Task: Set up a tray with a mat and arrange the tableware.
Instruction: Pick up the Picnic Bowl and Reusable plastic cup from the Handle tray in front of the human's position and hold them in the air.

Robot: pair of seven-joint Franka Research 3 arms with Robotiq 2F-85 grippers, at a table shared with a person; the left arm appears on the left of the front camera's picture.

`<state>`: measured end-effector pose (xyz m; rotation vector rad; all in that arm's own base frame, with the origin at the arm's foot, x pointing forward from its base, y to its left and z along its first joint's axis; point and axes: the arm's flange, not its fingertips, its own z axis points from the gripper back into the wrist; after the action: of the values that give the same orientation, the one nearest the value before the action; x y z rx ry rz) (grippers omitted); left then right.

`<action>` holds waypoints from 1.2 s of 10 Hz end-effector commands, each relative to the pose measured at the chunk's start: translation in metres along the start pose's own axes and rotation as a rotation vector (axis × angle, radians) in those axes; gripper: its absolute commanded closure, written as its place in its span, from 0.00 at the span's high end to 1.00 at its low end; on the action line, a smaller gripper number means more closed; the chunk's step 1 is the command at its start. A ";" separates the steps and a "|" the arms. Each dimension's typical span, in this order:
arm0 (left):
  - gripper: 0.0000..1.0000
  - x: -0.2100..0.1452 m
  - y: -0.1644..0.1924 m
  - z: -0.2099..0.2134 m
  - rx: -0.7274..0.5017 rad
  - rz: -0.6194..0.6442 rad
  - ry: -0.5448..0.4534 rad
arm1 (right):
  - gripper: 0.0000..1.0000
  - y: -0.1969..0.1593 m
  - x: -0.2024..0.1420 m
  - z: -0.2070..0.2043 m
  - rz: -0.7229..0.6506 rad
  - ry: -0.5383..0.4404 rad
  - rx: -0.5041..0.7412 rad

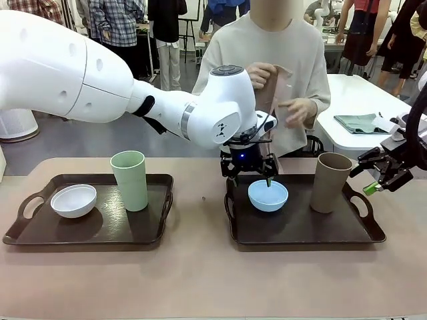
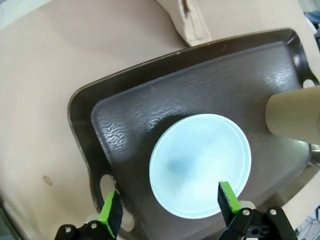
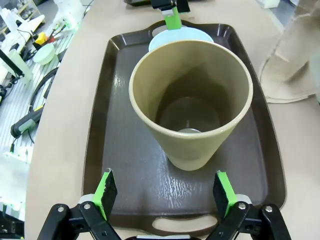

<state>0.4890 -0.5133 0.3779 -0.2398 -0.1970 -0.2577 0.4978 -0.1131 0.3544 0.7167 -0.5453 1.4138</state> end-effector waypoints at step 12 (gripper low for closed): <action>1.00 0.021 0.006 -0.026 0.024 0.061 0.037 | 1.00 -0.034 0.015 -0.056 -0.035 0.040 -0.038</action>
<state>0.5092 -0.5141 0.3545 -0.2253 -0.1730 -0.2268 0.5223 -0.0703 0.3280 0.6740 -0.5073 1.3971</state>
